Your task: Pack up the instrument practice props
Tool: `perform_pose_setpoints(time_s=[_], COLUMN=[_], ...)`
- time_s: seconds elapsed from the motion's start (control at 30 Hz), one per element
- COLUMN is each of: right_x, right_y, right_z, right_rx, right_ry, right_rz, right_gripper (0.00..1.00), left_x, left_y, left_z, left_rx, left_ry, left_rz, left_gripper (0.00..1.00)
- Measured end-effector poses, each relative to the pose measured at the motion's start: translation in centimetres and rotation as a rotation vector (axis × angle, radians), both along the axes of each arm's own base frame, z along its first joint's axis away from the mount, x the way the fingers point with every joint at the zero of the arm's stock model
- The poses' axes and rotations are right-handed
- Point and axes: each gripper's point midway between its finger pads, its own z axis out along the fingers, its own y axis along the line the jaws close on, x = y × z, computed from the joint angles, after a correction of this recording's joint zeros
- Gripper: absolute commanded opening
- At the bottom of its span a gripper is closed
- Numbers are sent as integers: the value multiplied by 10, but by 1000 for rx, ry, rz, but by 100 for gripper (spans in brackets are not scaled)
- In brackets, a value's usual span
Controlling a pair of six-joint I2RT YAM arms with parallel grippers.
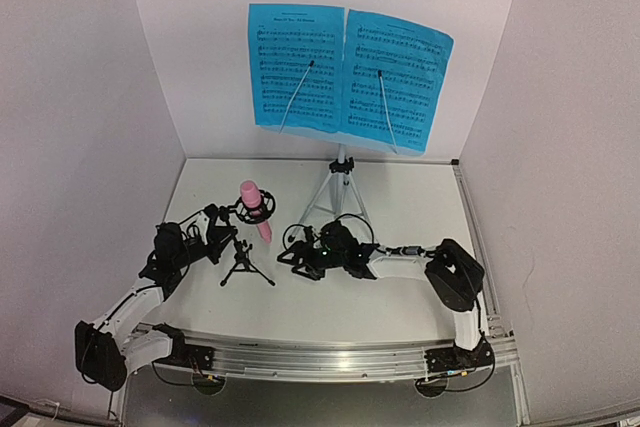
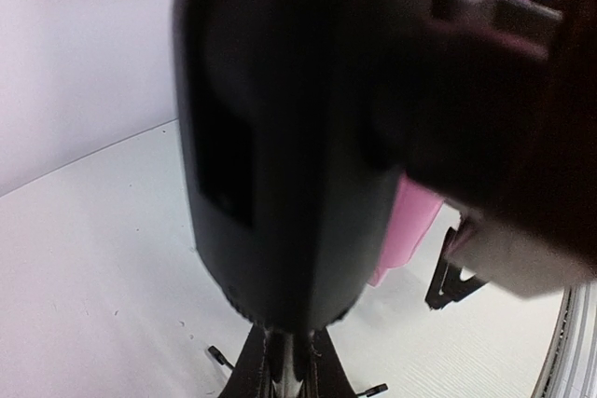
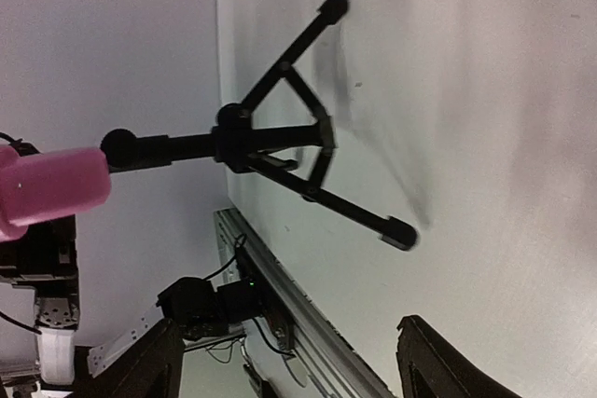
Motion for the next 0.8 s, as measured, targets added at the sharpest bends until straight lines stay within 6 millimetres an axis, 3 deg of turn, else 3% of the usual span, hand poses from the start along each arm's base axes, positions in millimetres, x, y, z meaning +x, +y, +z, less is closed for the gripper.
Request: perform_pose_setpoints(time_s=[0.13, 0.23, 0.43, 0.8], right_x=[5, 9, 21, 36], right_y=[42, 62, 81, 99], right_z=[17, 24, 14, 33], right_rx=[125, 225, 310, 417], right_ry=[2, 16, 52, 59], right_rz=[-6, -37, -108, -204], right_gripper=[69, 67, 62, 50], left_x=[-1, -3, -7, -8], left_y=[-2, -4, -6, -7], left_z=[-1, -1, -3, -3], left_rx=[4, 15, 23, 21], left_ry=[-8, -19, -43, -60], left_rz=[-10, -26, -49, -55], left_gripper=[0, 0, 0, 0])
